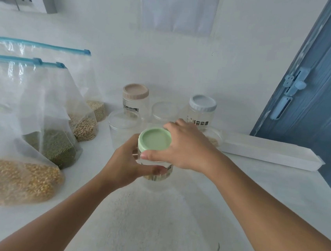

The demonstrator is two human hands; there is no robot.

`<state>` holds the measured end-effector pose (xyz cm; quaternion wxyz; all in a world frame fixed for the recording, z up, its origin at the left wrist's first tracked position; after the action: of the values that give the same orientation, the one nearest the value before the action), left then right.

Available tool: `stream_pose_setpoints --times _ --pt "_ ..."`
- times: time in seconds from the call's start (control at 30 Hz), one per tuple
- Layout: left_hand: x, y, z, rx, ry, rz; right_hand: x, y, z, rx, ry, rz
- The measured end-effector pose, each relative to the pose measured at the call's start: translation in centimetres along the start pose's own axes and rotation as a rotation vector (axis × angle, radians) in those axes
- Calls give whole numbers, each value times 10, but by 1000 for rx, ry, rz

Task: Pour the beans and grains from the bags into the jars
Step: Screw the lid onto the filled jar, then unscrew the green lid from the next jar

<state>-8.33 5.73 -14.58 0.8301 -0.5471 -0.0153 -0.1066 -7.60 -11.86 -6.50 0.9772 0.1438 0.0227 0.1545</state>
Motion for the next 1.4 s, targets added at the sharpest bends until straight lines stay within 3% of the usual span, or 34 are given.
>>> stream_pose_setpoints --times 0.43,0.6,0.77,0.9,0.97,1.03,1.17,1.23,1.33,1.4 --pt "-19 -12 -4 -53 56 114 -15 -5 5 -53 58 92" --pt "-21 -16 -6 -44 188 97 -23 -14 15 -57 186 144" --pt "-20 -17 -4 -37 214 51 -28 -8 9 -5 258 58" --pt "-24 -8 13 -14 184 16 -30 12 9 44 106 -47" --pt "-26 -2 28 -13 191 -12 -28 28 6 -40 -61 -50" --pt "-27 2 35 -20 204 -17 -27 34 4 -98 -108 -17" --pt "-25 12 43 -33 268 -13 -28 47 6 -35 14 -89" --pt "-24 14 41 -51 276 -12 -30 54 10 -137 24 -145" --pt "-22 16 42 -69 276 -23 -31 67 9 -312 76 -116" --pt "-22 16 42 -72 283 -30 -32 69 11 -234 184 -70"
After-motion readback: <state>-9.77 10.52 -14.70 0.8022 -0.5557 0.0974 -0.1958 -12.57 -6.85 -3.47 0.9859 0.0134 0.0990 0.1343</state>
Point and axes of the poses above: each hand's wrist, its own x-axis towards the middle knuckle, its own z-axis out of the back of the hand, y = z × x, the point moved 2 cm from there along x, towards the middle knuckle
